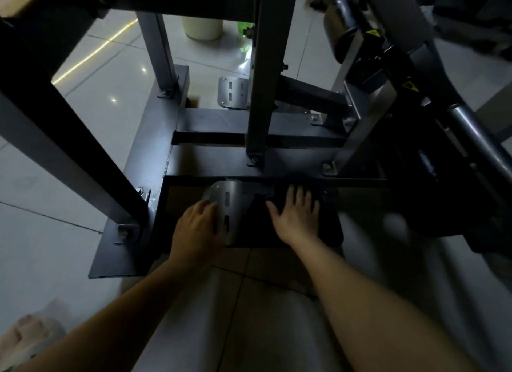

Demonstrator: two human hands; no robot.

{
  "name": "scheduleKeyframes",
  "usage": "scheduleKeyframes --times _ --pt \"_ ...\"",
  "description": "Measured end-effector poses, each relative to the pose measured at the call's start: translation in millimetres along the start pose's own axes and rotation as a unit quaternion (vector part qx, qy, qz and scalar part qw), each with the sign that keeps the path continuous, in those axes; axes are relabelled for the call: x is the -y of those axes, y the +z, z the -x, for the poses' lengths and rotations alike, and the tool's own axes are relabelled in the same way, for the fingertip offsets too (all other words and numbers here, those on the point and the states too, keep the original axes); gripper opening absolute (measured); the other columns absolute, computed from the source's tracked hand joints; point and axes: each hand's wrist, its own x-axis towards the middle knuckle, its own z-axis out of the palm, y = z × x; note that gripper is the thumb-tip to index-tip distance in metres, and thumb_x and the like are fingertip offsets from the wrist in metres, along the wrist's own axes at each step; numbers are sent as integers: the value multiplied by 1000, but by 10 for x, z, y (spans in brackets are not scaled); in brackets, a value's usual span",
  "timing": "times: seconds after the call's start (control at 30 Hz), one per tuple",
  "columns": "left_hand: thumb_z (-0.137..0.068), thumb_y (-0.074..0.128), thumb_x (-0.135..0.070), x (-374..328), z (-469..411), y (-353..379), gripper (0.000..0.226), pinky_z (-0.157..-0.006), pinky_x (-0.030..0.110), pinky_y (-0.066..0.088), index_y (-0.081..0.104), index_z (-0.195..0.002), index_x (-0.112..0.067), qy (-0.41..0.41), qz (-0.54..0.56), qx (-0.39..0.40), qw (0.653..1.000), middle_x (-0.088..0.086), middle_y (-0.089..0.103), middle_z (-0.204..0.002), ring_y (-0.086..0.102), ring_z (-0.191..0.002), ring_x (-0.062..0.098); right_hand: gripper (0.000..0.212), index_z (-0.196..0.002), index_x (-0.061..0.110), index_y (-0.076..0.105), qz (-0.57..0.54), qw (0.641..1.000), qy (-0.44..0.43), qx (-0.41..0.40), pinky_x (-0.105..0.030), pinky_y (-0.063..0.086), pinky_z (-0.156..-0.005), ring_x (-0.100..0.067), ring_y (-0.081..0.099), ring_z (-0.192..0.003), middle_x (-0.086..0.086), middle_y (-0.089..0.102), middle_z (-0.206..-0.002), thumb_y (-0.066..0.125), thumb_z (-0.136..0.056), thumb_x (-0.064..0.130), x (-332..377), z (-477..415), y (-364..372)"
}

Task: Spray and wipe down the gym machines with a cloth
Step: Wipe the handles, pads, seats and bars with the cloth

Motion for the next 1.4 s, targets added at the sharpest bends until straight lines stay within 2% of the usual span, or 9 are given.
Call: scheduleKeyframes --times 0.1,0.27,0.57,0.77,0.87,0.97,1.07,1.3,1.4 --pt "-88 70 -50 -28 -52 92 73 -111 51 42 45 -149 -19 6 -45 62 997 12 37 -158 41 -140 34 92 -164 11 2 -7 997 73 -1 -52 6 -127 -31 2 -159 -13 0 -172 19 -99 73 -512 -79 -96" --pt "-80 77 -56 -47 -105 130 79 -95 47 53 47 -144 -22 0 -55 74 996 5 36 -153 49 -127 32 89 -164 9 1 -18 994 107 14 -56 5 -126 -37 -4 -158 -19 -7 -171 19 -101 70 -339 -91 -92" --pt "-67 80 -67 54 -148 109 109 -89 44 58 32 -153 -21 -6 -24 56 998 -2 46 -153 59 -125 28 81 -164 19 7 13 994 -113 -6 -50 -3 -128 -26 -9 -159 -7 -6 -173 18 -102 69 241 83 11" --pt "-68 86 -56 50 -136 57 114 -96 44 54 25 -158 -20 -5 -24 72 997 1 42 -158 54 -131 30 87 -164 13 5 7 997 73 -26 -51 3 -128 -28 -4 -159 -10 -2 -173 16 -100 70 -177 -21 -16" --pt "-70 87 -52 68 -136 8 111 -97 45 53 26 -158 -23 0 -4 82 997 0 41 -159 54 -131 30 86 -164 10 4 -2 994 105 4 -53 2 -127 -32 -7 -158 -15 -6 -172 15 -101 68 -87 -44 -66" --pt "-72 90 -38 127 -120 31 113 -111 46 45 23 -162 -22 -30 96 108 989 1 33 -164 45 -141 25 79 -164 13 7 -4 998 64 16 -56 -1 -127 -36 -8 -158 -17 -6 -171 15 -103 64 185 -7 -71" --pt "-64 93 -32 259 -63 -3 114 -107 49 50 26 -157 -38 -97 253 117 955 11 47 -154 54 -133 22 73 -163 16 14 -4 1000 -21 6 -56 -2 -127 -34 -7 -158 -14 -3 -172 17 -105 60 491 93 -18" --pt "-77 77 -35 322 62 -128 93 -111 32 37 34 -156 -12 -79 215 50 972 10 43 -157 46 -140 26 61 -162 20 20 -21 979 -204 21 -51 -6 -127 -26 -11 -158 -8 0 -173 24 -109 49 1143 184 56" --pt "-70 62 -49 308 29 -162 96 -106 43 48 38 -155 -10 -124 228 48 965 13 54 -146 57 -127 30 58 -162 20 22 -23 967 -252 20 -44 -5 -128 -20 -7 -159 -4 4 -173 25 -110 46 1028 123 26"
